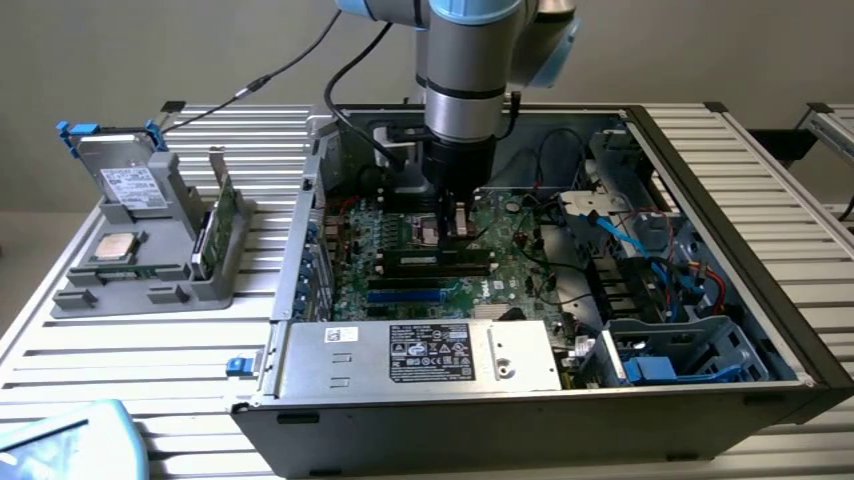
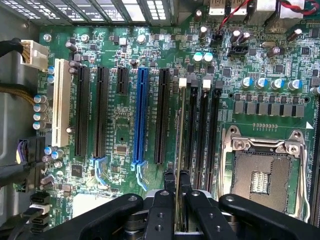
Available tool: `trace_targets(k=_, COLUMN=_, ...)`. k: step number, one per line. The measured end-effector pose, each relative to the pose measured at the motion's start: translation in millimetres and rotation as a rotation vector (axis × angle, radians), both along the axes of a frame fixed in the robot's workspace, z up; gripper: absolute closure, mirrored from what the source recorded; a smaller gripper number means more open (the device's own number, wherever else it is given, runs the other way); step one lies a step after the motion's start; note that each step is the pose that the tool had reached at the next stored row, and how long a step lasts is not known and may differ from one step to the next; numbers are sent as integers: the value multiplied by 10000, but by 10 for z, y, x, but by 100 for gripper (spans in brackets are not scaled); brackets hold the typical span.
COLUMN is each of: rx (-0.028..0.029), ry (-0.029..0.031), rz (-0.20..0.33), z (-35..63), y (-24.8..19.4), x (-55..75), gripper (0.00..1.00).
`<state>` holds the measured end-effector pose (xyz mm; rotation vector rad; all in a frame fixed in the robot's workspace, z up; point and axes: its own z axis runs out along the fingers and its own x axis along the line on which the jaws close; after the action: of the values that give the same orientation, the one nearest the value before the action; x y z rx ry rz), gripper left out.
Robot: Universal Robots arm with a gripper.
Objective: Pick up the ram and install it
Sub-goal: 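Insert the ram into the slot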
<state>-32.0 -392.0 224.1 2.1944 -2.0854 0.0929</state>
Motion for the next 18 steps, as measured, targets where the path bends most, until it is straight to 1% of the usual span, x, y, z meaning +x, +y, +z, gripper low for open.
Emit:
trace_targets(k=3, rx=-11, ry=2, rz=-1, z=-4, y=0, x=-1, gripper=86)
trace_targets(k=7, rx=-8, ry=0, rz=-1, z=-6, y=1, x=-1, gripper=86)
trace_targets(k=12, rx=-8, ry=-1, rz=-2, z=-15, y=23, x=0, gripper=86)
trace_targets(k=18, rx=-10, ry=0, rz=-2, z=-20, y=23, x=-1, gripper=86)
